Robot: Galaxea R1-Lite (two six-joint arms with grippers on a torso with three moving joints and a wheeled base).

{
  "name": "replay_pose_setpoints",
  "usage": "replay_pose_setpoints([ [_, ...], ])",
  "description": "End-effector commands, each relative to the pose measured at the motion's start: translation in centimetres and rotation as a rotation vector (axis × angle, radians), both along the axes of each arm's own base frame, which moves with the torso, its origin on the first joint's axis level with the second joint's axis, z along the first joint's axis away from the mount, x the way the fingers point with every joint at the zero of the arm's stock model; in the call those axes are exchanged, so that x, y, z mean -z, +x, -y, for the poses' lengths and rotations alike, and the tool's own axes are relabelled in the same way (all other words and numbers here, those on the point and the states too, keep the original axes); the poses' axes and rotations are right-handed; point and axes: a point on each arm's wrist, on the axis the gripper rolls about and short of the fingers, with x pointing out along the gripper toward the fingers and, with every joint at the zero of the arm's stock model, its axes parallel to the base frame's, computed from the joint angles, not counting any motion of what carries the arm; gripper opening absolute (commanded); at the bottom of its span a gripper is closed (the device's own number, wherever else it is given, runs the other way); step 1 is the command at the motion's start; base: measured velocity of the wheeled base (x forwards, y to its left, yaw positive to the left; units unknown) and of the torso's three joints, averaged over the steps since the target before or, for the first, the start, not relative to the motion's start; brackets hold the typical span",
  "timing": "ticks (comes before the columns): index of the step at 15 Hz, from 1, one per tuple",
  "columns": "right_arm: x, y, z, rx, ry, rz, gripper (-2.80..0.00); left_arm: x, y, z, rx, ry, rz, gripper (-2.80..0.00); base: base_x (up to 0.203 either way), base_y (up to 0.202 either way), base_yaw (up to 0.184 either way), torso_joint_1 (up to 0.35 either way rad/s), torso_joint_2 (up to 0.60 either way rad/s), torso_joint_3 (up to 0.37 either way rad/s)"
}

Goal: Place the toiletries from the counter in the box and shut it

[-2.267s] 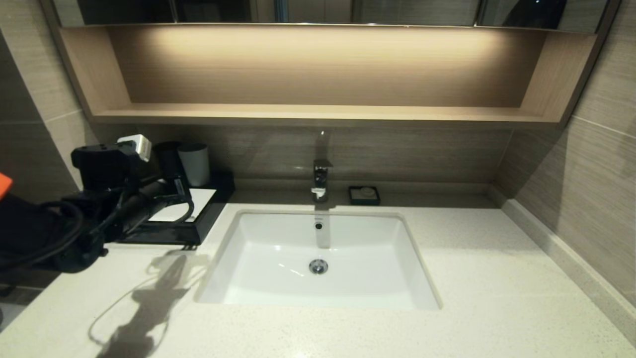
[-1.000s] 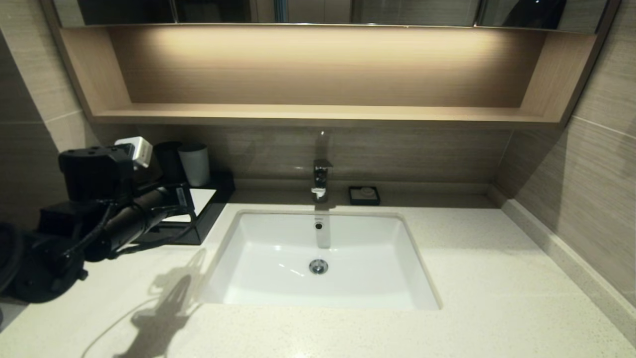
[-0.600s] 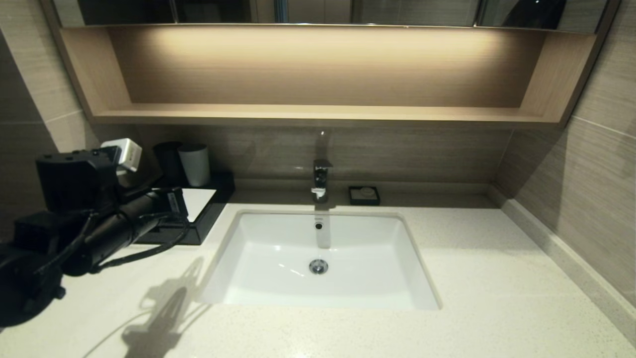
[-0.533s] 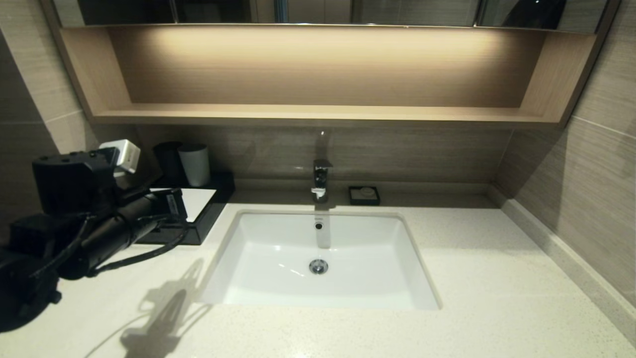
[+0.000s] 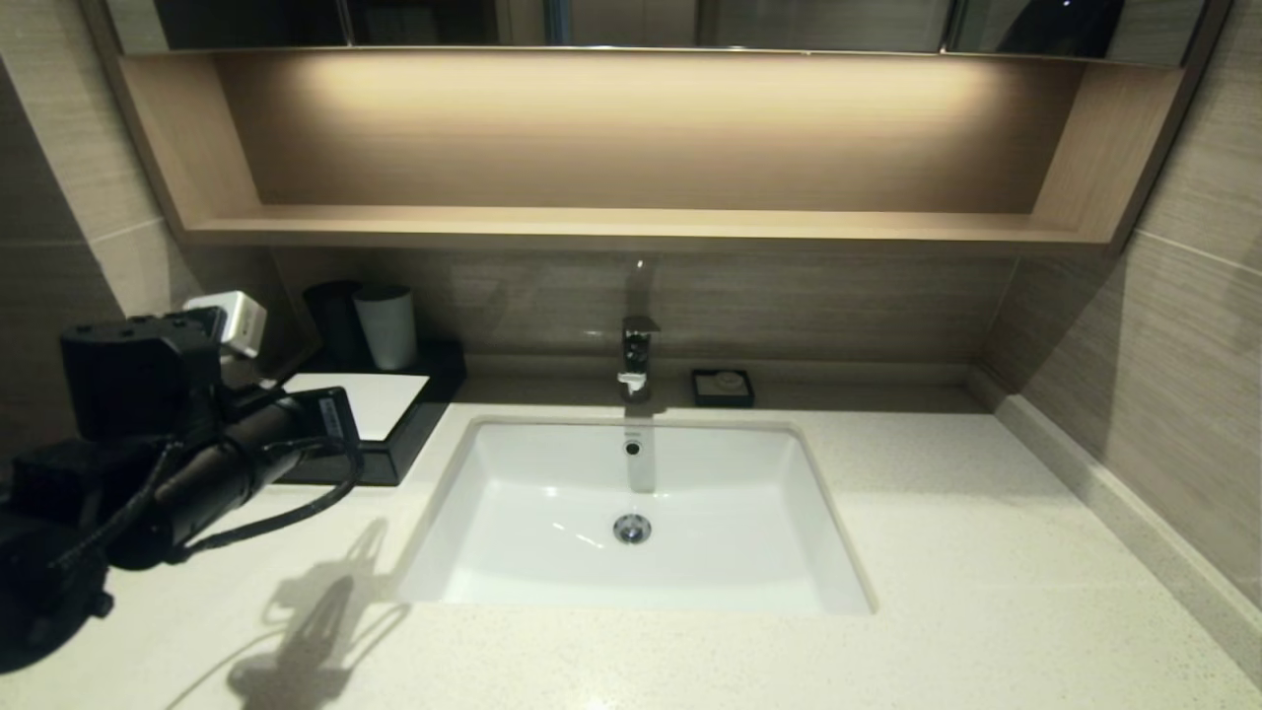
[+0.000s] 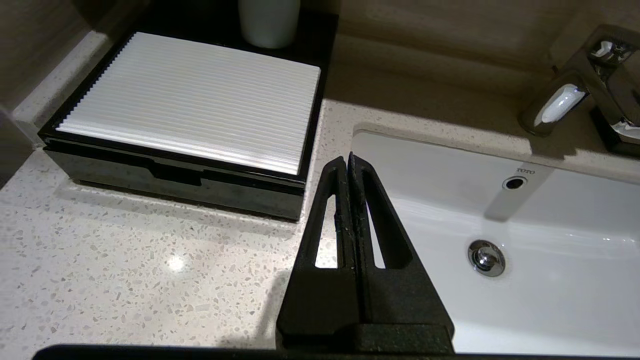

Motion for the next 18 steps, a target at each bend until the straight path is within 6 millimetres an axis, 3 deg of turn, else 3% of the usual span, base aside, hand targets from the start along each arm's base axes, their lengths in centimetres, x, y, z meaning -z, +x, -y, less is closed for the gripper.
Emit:
replay_pose_setpoints([
  [1, 0.0, 0.0, 0.0, 0.0, 0.0, -0.001, -2.8, -0.4, 0.1, -0.5, -0.023, 0.001, 0.018, -2.8, 0.0, 0.0, 0.0, 0.0, 0.0, 0.0],
  [6, 0.0, 0.0, 0.0, 0.0, 0.0, -0.001, -2.8, -1.3, -0.4, -0.9, -0.112, 0.02, 0.051, -2.8, 0.0, 0.0, 0.0, 0.0, 0.0, 0.0],
  [18, 0.0, 0.0, 0.0, 0.0, -0.001, -0.002, -2.8, -1.6, -0.4, -1.0, -0.147, 0.053, 0.048, -2.8, 0.0, 0.0, 0.0, 0.0, 0.0, 0.0],
])
